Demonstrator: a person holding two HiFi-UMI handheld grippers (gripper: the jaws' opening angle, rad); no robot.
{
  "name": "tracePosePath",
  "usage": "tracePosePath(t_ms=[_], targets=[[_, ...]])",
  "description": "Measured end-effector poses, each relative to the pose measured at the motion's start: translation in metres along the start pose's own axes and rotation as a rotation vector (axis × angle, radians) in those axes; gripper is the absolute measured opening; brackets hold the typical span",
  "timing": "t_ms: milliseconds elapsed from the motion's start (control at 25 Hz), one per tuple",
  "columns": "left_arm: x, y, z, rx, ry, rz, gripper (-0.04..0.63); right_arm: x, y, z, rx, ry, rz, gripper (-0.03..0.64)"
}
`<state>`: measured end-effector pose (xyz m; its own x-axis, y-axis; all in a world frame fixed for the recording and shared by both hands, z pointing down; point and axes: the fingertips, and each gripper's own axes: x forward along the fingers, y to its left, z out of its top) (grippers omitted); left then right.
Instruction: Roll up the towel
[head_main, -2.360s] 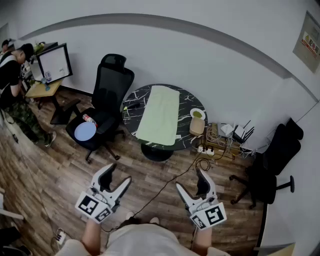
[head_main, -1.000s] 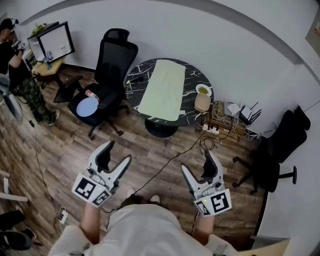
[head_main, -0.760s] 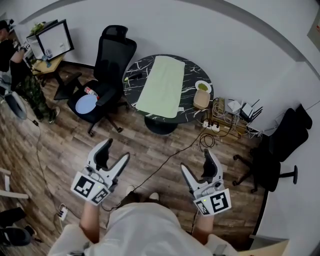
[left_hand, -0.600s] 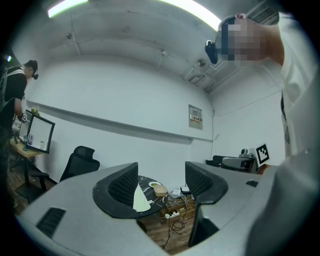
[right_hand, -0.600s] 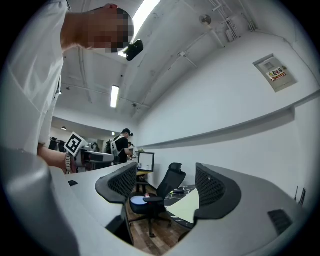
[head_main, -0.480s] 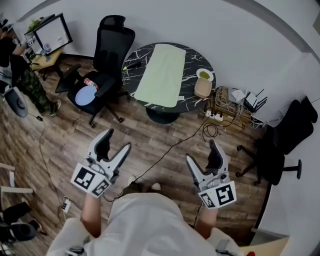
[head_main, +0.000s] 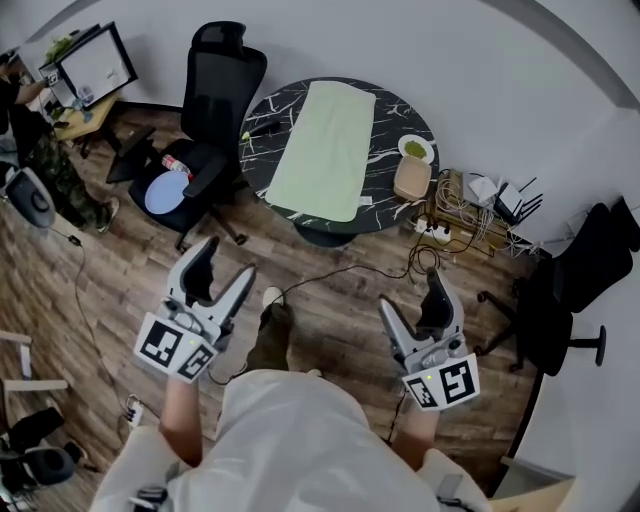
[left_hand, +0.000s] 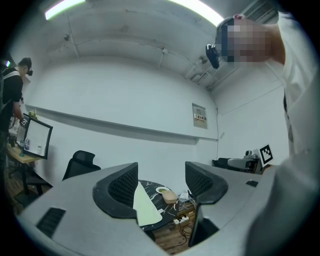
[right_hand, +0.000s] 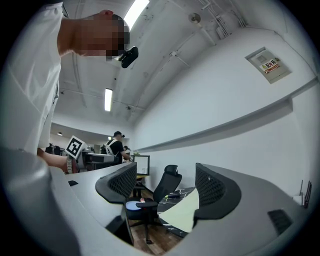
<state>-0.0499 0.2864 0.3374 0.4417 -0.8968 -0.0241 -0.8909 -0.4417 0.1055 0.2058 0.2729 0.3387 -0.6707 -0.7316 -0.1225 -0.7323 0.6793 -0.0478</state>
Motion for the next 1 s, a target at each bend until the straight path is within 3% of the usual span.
tracePosePath(t_ms=[240, 600, 1000], targets=[[0.069, 0.091, -0.009, -0.034, -0.017, -0.02, 0.276, 0.089, -0.027, -0.021, -0.046, 0.037, -0.045, 0.327], [0.186, 0.217, -0.012, -0.037, 0.06, -0.138, 0.276, 0.254, -0.068, -0.034, -0.034, 0.073, -0.115, 0.327], [0.239, 0.242, -0.027, -0.066, 0.114, -0.186, 0.276, 0.3, -0.101, -0.05, -0.044, 0.136, -0.14, 0.327]])
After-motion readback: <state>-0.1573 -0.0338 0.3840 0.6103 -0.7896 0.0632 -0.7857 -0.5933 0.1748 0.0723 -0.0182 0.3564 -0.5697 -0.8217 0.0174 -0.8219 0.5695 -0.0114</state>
